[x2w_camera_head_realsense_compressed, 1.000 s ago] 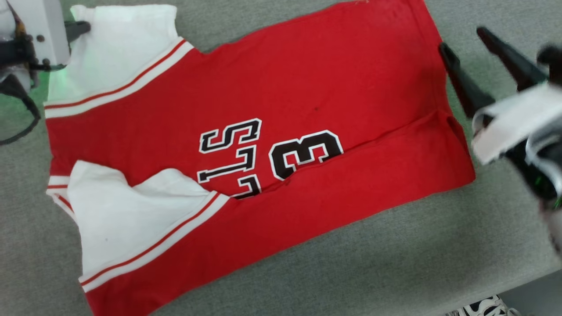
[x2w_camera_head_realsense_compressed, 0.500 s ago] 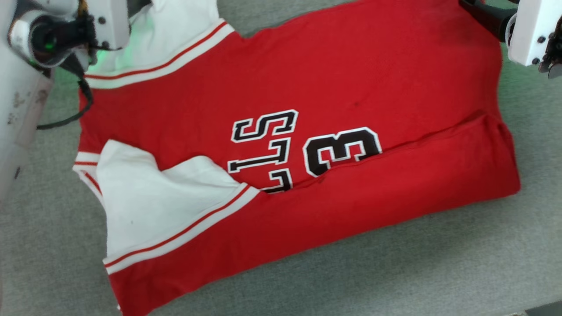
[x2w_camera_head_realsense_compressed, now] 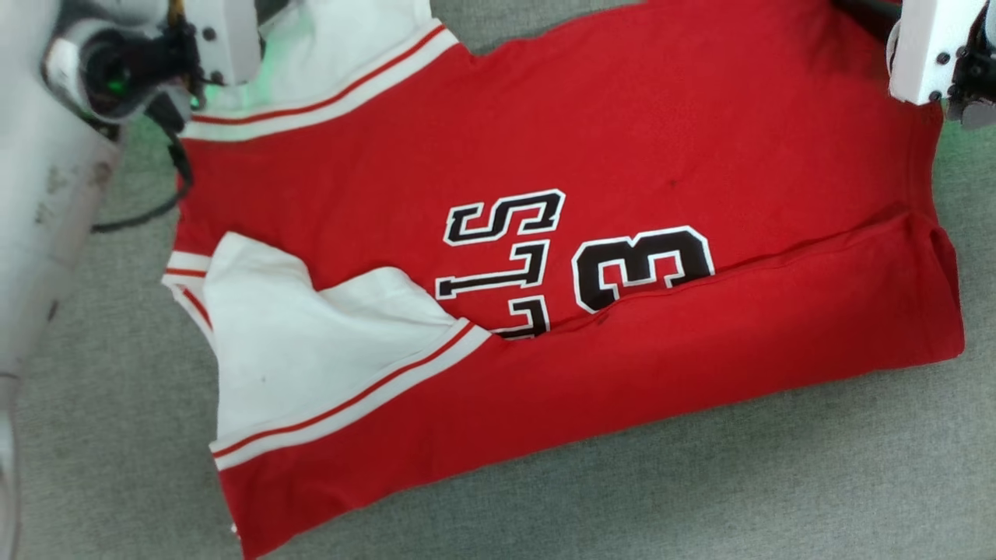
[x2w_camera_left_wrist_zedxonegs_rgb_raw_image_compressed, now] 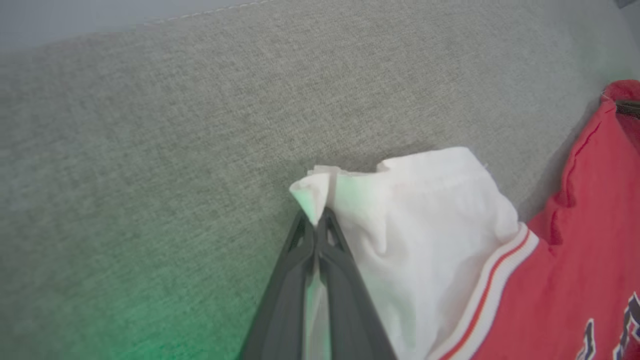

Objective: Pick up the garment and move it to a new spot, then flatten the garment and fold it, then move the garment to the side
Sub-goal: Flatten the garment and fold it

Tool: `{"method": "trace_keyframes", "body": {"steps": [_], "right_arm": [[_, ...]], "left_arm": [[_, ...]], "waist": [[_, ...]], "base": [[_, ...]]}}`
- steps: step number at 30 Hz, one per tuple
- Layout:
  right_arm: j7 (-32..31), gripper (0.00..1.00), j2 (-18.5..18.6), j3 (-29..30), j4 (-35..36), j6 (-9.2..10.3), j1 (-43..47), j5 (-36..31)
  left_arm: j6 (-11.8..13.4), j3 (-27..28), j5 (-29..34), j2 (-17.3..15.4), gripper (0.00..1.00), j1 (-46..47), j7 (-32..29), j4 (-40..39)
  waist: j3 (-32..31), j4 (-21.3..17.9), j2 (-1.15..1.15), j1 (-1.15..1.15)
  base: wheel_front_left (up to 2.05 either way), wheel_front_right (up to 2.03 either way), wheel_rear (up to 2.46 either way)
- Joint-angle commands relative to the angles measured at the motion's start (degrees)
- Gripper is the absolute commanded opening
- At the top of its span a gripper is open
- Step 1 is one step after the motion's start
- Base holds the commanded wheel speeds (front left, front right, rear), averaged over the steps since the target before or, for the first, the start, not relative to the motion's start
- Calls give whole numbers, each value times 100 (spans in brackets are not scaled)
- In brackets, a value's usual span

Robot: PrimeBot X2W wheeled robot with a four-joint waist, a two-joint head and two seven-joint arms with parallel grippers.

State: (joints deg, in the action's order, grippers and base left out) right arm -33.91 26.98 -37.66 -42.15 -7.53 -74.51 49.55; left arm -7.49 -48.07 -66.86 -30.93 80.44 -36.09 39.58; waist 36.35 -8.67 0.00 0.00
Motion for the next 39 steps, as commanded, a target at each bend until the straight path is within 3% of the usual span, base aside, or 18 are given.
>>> {"method": "trace_keyframes", "body": {"steps": [1, 5, 10, 19, 26, 32, 39], "right_arm": [[118, 0, 73, -83, -83, 9, 129, 39], [498, 0, 194, -350, -152, 9, 329, 179], [924, 0, 423, -530, -16, 9, 634, 512], [1517, 0, 1145, -800, 746, 9, 1369, 949], [1633, 0, 1926, -1022, 1620, 9, 2265, 1159], [1843, 0, 2464, -798, 2299, 9, 3022, 1265], [1975, 0, 2832, -315, 2806, 9, 3927, 1291]], "left_arm": [[1, -87, -53, 67, 0, -243, 51, -14], [1, -128, -297, 170, 0, -454, 482, -227], [1, -228, -592, -1, 0, -741, 979, -794], [1, -485, -1021, -703, 0, -1452, 1726, -2312], [1, -858, -879, -1379, 0, -2372, 2479, -3639], [10, -962, -771, -1863, 0, -3158, 3139, -4315], [320, -941, -816, -2338, 0, -4109, 3946, -5026]], "waist": [[-190, 106, 0, 0], [-677, 336, 0, 0], [-1176, 616, 0, 0], [-1656, 914, 0, 0], [-1871, 1073, 0, 0], [-1910, 1128, 0, 0], [-1819, 1087, 0, 0]], "base": [[0, 0, 0], [0, 0, 0], [0, 0, 0], [0, 0, 0], [0, 0, 0], [0, 0, 0], [0, 0, 0]]}}
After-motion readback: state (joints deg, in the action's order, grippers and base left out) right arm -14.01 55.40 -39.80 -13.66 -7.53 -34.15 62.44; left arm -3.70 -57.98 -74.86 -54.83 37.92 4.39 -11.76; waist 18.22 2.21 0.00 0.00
